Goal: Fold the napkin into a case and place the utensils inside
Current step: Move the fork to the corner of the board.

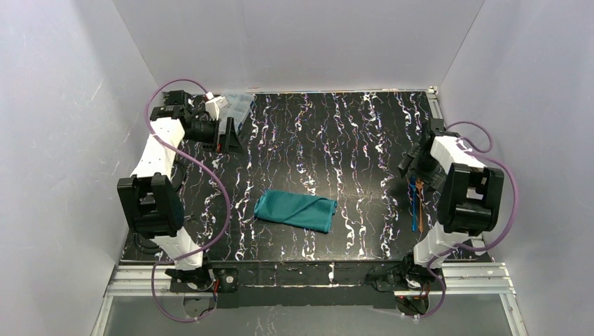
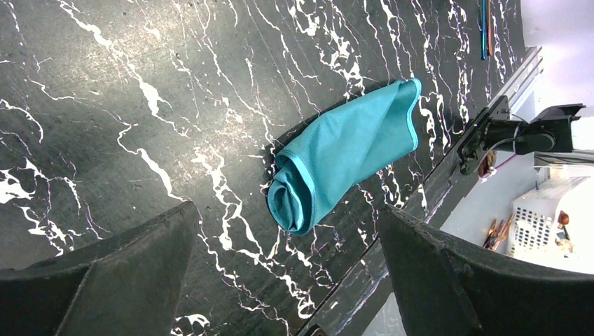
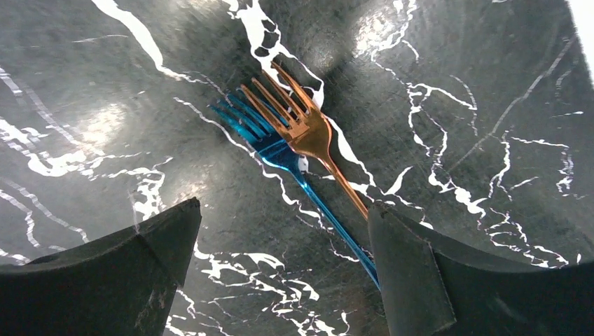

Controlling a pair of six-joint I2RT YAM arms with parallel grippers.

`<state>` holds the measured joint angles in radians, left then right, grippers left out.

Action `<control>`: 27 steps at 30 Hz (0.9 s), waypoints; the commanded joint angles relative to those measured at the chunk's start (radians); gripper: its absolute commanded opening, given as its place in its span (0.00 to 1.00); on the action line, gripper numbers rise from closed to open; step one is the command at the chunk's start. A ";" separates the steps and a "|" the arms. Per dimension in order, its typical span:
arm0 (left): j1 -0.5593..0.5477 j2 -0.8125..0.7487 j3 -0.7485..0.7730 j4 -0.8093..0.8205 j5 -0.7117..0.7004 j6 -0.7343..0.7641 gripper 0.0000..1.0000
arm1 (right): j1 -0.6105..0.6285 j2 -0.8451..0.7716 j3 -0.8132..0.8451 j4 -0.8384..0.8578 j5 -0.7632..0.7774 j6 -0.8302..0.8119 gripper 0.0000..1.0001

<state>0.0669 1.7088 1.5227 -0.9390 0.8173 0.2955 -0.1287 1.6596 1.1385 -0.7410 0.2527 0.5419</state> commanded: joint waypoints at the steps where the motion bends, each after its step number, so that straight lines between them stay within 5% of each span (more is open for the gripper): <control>1: -0.001 -0.069 -0.031 -0.007 0.026 0.021 0.99 | -0.005 0.079 0.005 0.021 -0.029 -0.014 0.98; 27: 0.001 -0.081 0.008 -0.035 -0.023 0.002 0.99 | -0.155 0.048 -0.088 0.178 -0.304 -0.205 0.99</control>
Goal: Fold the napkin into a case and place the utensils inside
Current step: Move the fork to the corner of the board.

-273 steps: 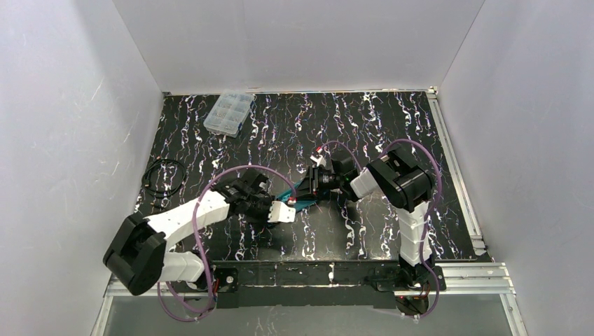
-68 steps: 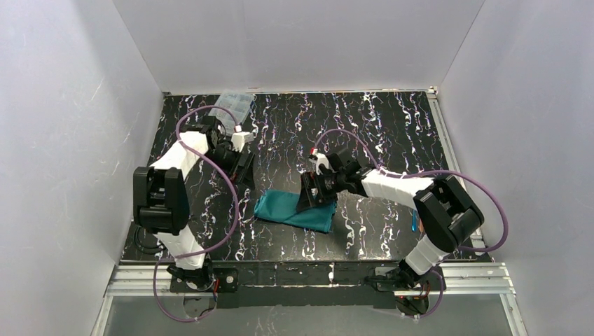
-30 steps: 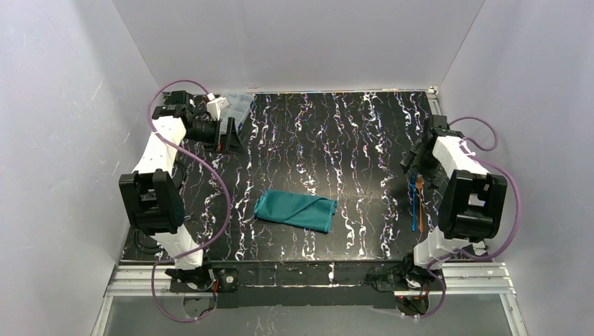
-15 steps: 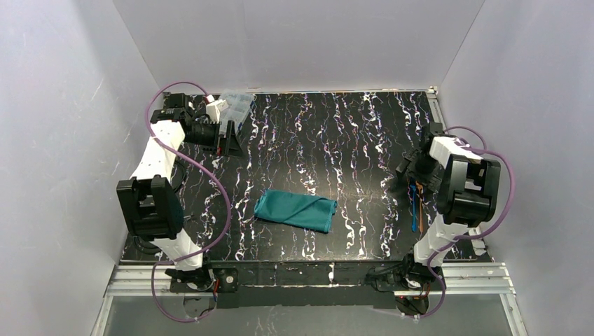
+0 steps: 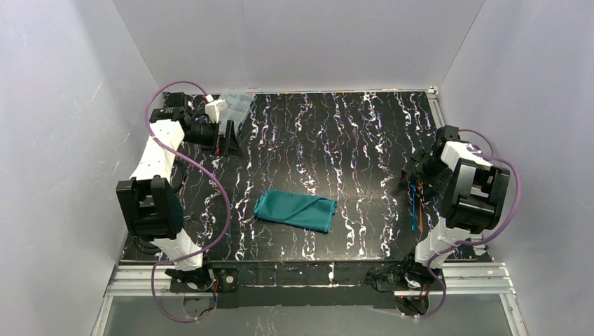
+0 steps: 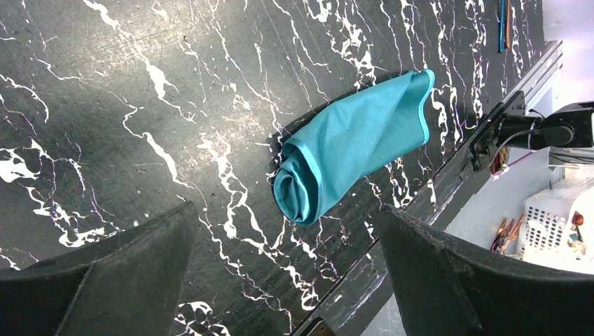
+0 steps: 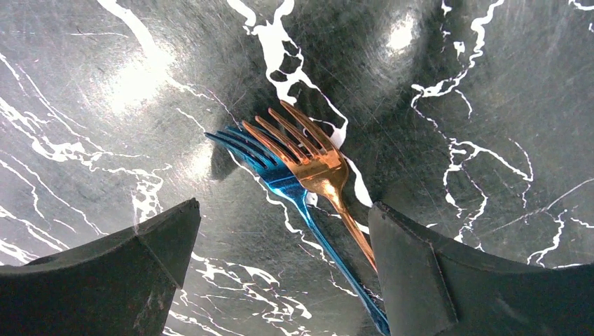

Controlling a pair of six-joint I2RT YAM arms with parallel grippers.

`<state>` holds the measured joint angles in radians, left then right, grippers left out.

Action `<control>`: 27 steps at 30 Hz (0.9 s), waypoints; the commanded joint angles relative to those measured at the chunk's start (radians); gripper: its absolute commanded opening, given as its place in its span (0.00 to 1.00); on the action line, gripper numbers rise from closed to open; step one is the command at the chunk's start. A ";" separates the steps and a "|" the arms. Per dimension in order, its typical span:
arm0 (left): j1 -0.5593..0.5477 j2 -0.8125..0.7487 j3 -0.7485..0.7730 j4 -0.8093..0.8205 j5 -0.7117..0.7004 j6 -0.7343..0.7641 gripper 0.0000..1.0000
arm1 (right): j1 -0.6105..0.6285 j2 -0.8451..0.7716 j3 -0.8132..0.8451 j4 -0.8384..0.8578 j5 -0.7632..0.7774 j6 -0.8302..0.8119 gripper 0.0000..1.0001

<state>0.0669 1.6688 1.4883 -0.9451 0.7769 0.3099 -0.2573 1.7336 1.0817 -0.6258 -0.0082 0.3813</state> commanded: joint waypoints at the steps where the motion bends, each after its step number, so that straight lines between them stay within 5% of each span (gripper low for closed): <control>1: 0.001 -0.041 0.043 -0.029 0.019 -0.013 0.99 | -0.034 -0.026 -0.049 0.076 -0.051 -0.046 0.99; 16: 0.005 -0.047 0.011 -0.015 -0.005 0.006 0.99 | -0.018 -0.062 -0.222 0.178 -0.173 0.064 0.99; 27: 0.008 -0.067 0.025 -0.027 -0.010 0.009 0.99 | 0.254 -0.227 -0.316 0.206 -0.059 0.333 0.80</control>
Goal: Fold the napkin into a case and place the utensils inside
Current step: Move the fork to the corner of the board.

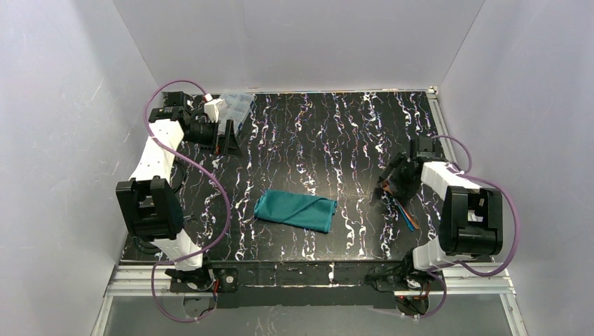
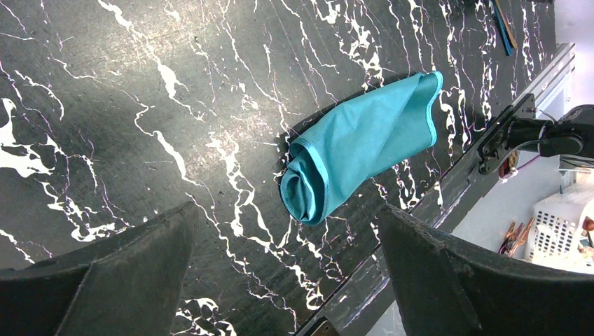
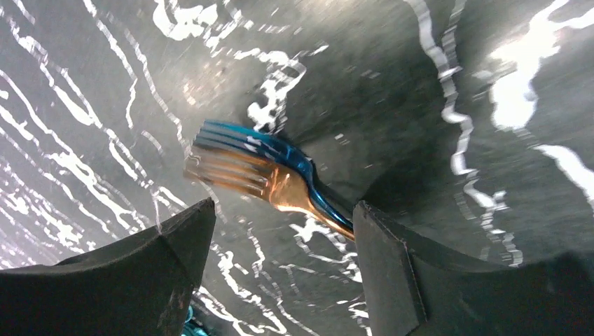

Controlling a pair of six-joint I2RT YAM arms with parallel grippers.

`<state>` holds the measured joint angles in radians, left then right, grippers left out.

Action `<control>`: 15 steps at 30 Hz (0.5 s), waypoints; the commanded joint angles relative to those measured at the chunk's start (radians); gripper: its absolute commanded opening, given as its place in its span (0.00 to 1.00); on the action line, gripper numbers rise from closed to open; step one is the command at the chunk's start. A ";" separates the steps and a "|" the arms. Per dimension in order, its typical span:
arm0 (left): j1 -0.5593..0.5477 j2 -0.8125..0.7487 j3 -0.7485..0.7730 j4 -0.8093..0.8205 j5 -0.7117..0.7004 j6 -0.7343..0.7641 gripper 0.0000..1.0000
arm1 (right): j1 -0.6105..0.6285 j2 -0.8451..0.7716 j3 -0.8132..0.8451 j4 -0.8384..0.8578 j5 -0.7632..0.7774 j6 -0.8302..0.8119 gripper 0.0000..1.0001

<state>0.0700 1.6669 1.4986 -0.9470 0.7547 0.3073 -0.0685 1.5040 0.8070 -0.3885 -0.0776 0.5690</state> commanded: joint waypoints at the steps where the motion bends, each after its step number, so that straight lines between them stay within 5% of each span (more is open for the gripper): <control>1: 0.005 -0.069 0.014 -0.028 0.014 0.012 0.99 | 0.083 0.002 -0.035 -0.027 0.015 0.162 0.80; 10: 0.004 -0.085 0.015 -0.048 0.002 0.014 0.99 | 0.226 0.118 0.110 -0.031 0.046 0.181 0.76; 15: 0.006 -0.094 0.030 -0.071 -0.005 0.020 0.98 | 0.247 0.134 0.270 -0.193 0.114 -0.038 0.96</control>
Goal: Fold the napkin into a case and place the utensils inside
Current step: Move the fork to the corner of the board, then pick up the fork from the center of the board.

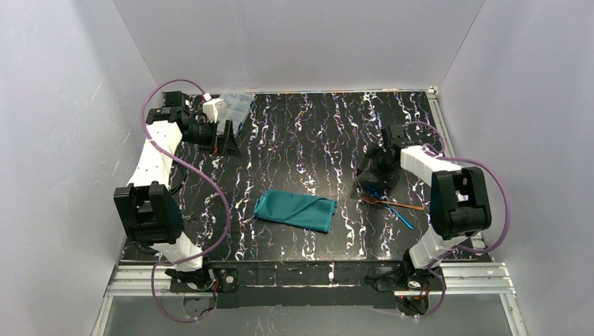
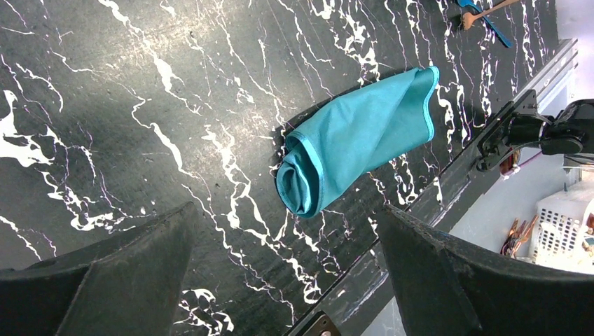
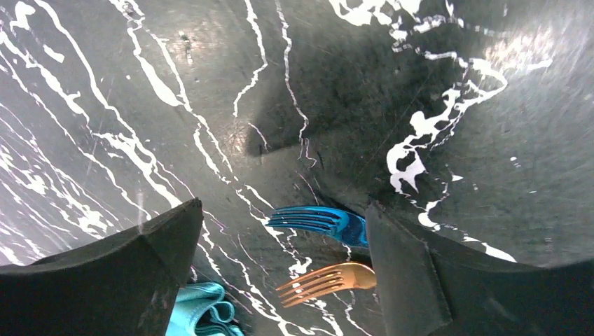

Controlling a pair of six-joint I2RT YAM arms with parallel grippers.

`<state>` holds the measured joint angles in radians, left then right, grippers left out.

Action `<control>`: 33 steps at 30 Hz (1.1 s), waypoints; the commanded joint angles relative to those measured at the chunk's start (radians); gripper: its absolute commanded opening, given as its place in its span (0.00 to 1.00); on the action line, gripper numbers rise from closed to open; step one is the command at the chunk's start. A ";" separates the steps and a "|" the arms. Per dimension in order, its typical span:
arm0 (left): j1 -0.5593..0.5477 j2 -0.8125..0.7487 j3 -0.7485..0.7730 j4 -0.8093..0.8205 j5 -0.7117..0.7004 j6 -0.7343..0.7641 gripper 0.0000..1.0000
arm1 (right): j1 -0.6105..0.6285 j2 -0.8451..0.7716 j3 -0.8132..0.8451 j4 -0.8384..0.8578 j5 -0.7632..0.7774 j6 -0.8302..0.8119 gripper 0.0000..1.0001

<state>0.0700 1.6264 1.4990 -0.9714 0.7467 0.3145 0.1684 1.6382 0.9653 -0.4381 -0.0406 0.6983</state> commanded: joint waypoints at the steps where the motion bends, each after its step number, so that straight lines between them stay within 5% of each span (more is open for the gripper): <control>1: 0.005 -0.056 0.030 -0.047 0.000 0.013 0.98 | 0.009 -0.012 0.130 -0.172 0.089 -0.208 0.98; 13: 0.005 -0.082 0.044 -0.100 -0.008 0.025 0.98 | 0.009 -0.089 0.143 -0.379 0.051 -0.563 0.99; 25: 0.005 -0.079 0.072 -0.148 -0.016 0.043 0.99 | 0.107 -0.139 0.047 -0.355 -0.010 -0.465 0.99; 33: 0.005 -0.077 0.117 -0.184 -0.029 0.047 0.99 | 0.284 -0.242 -0.031 -0.287 0.251 -0.175 0.97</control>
<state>0.0700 1.5890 1.5776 -1.1042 0.7166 0.3489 0.3847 1.4956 0.9737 -0.7612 0.0502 0.3405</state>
